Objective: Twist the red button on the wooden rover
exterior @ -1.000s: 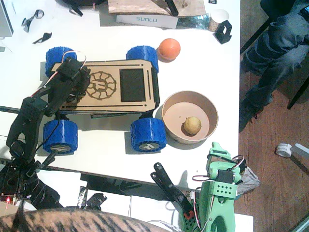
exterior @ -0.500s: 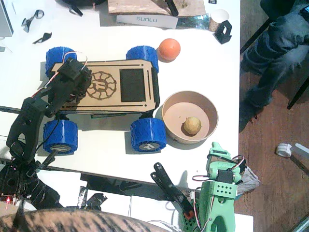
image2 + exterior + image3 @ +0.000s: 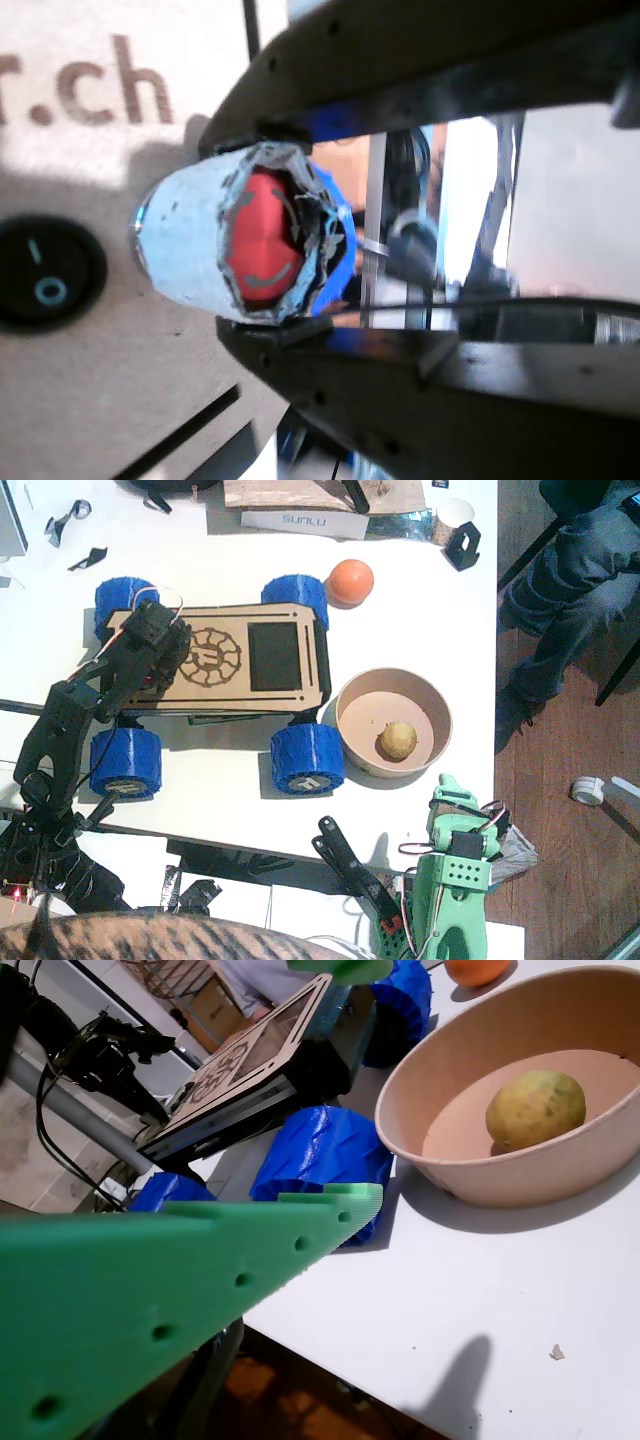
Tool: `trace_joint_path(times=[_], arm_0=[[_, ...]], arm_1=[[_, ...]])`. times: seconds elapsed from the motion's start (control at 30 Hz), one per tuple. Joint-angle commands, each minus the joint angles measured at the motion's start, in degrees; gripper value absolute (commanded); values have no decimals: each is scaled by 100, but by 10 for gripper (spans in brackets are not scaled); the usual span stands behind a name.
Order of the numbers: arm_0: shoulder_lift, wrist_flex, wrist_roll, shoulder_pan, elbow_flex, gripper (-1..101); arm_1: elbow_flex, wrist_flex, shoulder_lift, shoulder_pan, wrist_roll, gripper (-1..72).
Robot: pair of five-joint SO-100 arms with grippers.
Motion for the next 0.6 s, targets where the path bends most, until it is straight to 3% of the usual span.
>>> trace_joint_path(times=[0.0,0.2,0.57], arm_0=[[141,413,457,844,-88,-6],[114,1195,1204,844,-88,-6],[105,1046,1301,844,-79,-5]], arm_1=[[-35,-26,-26,26,0,204],[-35,-26,-26,26,0,204],[-35,-26,-26,26,0,204]])
